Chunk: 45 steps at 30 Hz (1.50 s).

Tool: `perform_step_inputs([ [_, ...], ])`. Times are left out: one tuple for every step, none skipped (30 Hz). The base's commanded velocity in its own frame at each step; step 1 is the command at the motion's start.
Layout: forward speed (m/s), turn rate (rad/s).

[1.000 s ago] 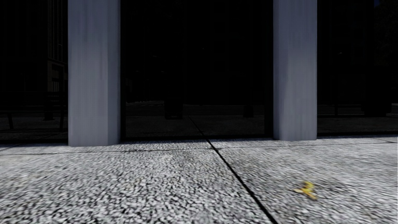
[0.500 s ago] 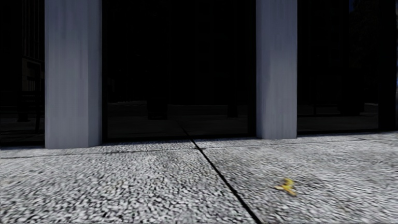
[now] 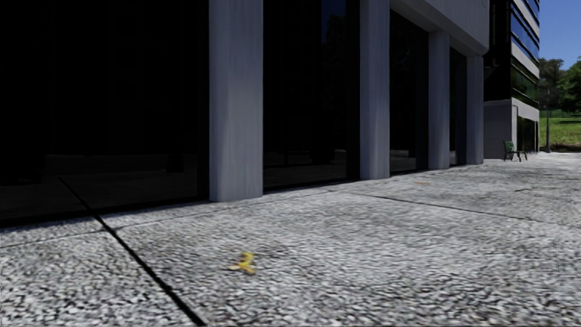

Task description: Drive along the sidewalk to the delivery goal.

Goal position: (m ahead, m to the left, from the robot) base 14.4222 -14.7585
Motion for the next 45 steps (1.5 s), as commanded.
perform_step_inputs([
  [0.00, -1.19],
  [0.00, -1.16],
  [0.00, -1.13],
  [0.00, -1.13],
  [0.00, -1.08],
  [0.00, -1.03],
  [0.00, -1.01],
  [0.00, -1.01],
  [0.00, -0.98],
  [0.00, -0.81],
  [0.00, -0.01],
  [0.00, 0.00],
  [0.00, 0.00],
  [0.00, 0.00],
  [0.00, 0.00],
  [0.00, 0.00],
  [0.00, 0.00],
  [0.00, 0.00],
  [0.00, 0.00],
  [0.00, 0.00],
  [0.74, 0.00],
  [1.00, 0.00],
  [1.24, 0.00],
  [1.39, 0.00],
  [1.39, 0.00],
  [1.47, 0.00],
  [1.50, 0.00],
  [1.50, 0.00],
  [1.51, 0.00],
  [1.51, 0.00],
  [1.51, 0.00],
  [1.51, 0.00],
  [1.51, 0.00],
  [1.51, 0.00],
  [1.51, 0.00],
  [1.51, 0.00],
  [1.51, 0.00],
  [1.51, 0.00],
  [1.51, 0.00],
  [1.51, 0.00],
  [1.51, 0.00],
  [1.51, 0.00],
  [1.51, 0.00],
  [1.51, 0.00],
  [1.51, 0.00],
])
